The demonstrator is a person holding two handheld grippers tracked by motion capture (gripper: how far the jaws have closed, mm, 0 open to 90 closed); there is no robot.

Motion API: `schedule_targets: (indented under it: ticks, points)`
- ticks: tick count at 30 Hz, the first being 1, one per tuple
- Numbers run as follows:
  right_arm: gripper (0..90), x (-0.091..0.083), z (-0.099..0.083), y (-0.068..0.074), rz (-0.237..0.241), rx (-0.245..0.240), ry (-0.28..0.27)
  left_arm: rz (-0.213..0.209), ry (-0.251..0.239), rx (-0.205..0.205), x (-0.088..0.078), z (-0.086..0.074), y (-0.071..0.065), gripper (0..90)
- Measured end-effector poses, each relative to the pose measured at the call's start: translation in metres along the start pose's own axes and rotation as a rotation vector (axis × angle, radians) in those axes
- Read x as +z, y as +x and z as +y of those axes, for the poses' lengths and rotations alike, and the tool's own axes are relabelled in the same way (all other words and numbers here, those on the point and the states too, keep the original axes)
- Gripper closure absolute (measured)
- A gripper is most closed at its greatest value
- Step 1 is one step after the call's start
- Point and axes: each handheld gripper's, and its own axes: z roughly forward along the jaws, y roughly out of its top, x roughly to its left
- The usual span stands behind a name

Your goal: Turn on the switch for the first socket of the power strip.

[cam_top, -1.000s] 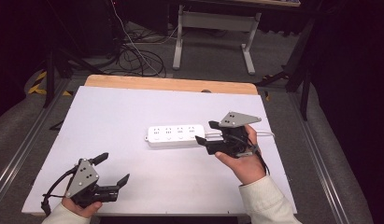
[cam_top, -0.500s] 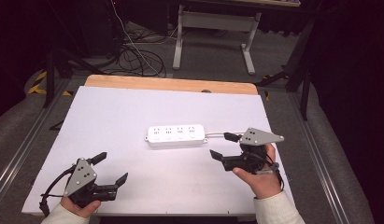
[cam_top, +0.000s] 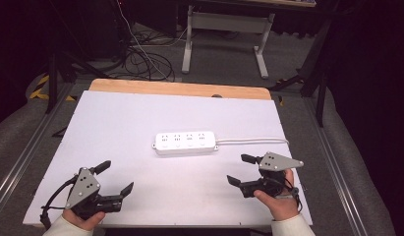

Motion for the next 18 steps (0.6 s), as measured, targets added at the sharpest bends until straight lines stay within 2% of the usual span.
schedule_targets:
  ticks: [7,18]
  points:
    - [14.6,0.002,-0.024,-0.001,0.035,0.044,-0.017,0.004,0.003,0.003,0.0,0.0,0.001,9.2]
    - [10.2,0.008,-0.06,-0.002,0.053,0.103,0.081,0.008,0.01,-0.004,0.001,-0.001,0.001,9.4]
